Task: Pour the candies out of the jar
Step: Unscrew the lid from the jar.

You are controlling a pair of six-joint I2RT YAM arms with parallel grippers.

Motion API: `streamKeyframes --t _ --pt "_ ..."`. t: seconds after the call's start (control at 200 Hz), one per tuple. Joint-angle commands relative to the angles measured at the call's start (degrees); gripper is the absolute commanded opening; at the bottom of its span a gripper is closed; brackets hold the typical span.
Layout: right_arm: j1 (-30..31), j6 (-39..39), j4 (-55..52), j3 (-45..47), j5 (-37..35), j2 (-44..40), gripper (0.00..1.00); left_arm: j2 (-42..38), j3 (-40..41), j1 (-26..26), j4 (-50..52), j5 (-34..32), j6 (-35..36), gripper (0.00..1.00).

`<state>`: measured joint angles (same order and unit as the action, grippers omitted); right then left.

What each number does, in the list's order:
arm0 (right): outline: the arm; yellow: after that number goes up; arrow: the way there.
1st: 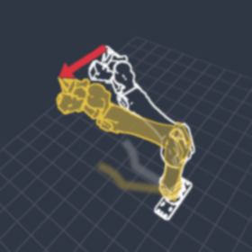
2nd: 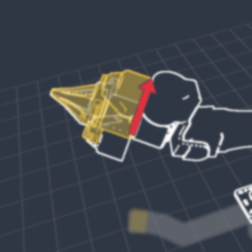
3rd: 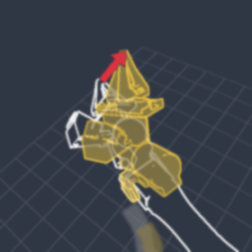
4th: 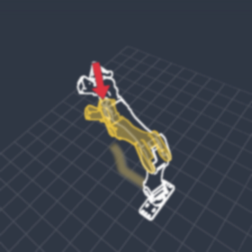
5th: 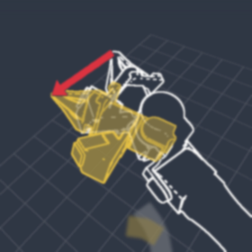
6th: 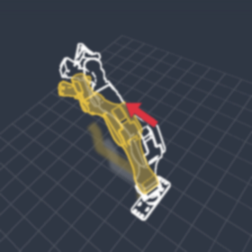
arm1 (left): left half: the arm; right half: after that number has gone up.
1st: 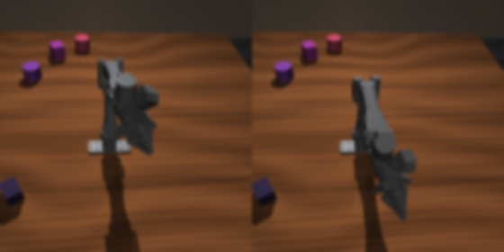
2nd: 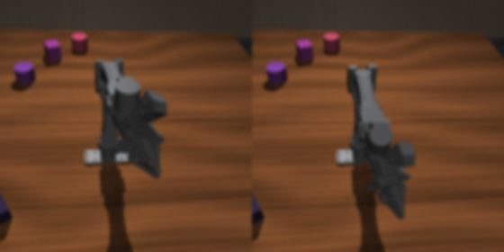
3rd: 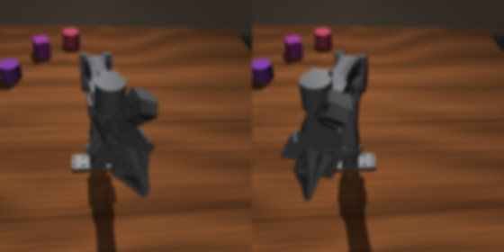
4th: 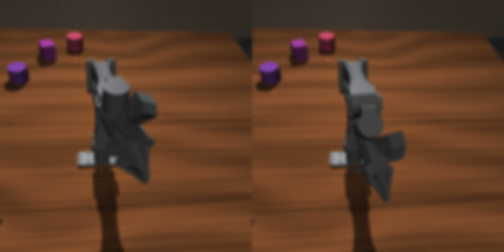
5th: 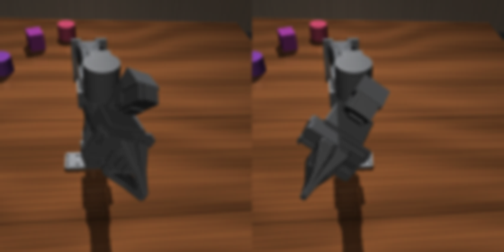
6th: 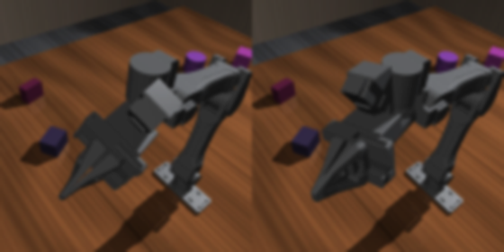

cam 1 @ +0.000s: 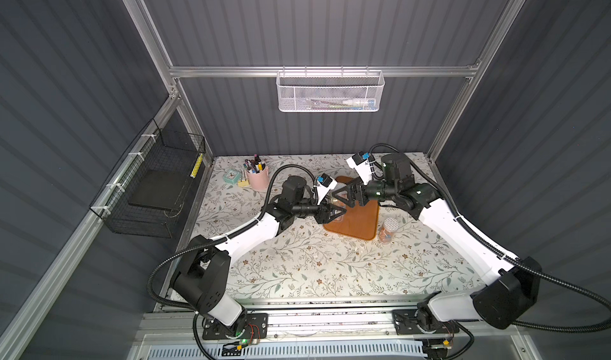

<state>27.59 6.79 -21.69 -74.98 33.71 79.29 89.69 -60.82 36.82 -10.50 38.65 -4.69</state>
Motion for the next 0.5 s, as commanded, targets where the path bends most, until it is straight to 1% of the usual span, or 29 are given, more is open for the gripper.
streamKeyframes --t 0.0,0.14,0.31,0.495 --pt "0.6 -0.6 -0.9 0.3 -2.2 -0.7 0.84 0.4 -2.6 0.3 1.0 2.3 0.6 0.00" --pt "0.6 0.9 3.0 0.6 -3.5 0.2 0.82 0.6 -2.8 0.3 1.0 3.1 0.3 0.00" --pt "0.6 1.5 2.5 -0.4 -6.2 1.9 0.81 -0.3 -2.1 0.3 1.0 2.6 0.3 0.00" --pt "0.7 2.2 3.0 0.3 -6.2 2.5 0.82 -0.8 -1.9 0.3 1.1 2.2 0.7 0.00"
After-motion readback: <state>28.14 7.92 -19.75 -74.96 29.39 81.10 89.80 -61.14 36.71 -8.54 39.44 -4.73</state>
